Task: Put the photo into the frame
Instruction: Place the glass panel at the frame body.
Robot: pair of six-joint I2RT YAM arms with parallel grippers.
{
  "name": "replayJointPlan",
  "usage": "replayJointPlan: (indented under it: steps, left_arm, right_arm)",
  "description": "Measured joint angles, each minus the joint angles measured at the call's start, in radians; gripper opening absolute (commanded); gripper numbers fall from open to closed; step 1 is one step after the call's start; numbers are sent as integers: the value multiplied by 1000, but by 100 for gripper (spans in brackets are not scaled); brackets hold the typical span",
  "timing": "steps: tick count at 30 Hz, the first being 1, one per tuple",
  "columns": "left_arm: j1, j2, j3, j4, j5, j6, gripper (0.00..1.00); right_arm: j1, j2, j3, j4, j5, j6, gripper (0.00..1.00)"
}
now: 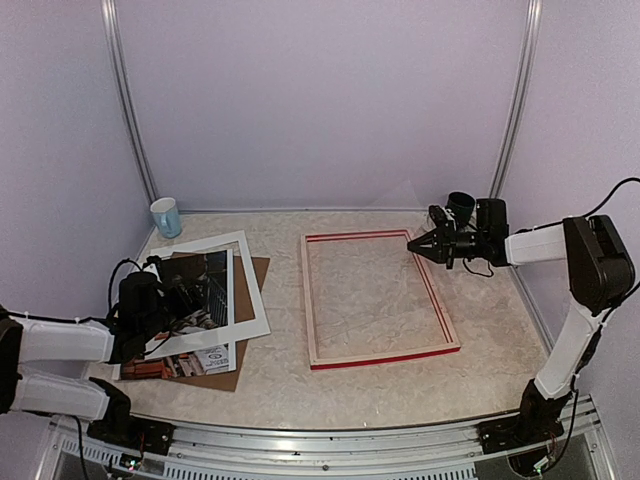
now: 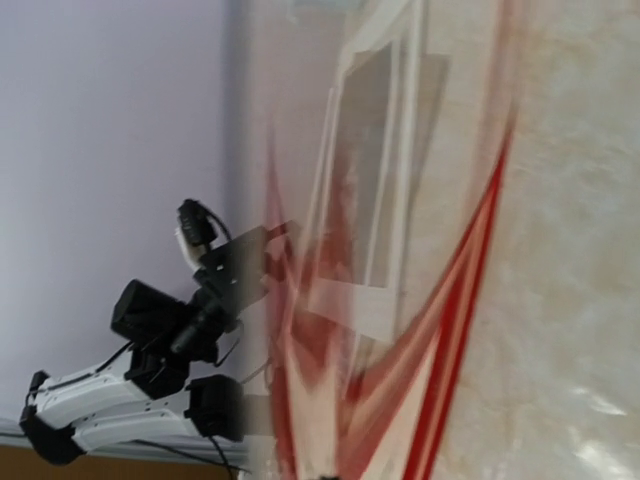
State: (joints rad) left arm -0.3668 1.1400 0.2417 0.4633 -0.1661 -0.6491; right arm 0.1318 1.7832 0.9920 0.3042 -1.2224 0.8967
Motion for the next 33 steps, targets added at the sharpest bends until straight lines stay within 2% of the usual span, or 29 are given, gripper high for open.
replayJointPlan:
  steps: [9, 18, 33]
  left_arm:
    - [0, 0, 0, 0, -8, 0, 99]
    - [0, -4, 0, 0, -15, 0, 99]
    - [0, -13, 0, 0, -17, 0, 99]
  right_arm:
    - [96, -27, 46, 44, -1, 43, 0]
    - [110, -28, -9, 92, 0, 66, 0]
    - [92, 10, -6, -150, 44, -158, 0]
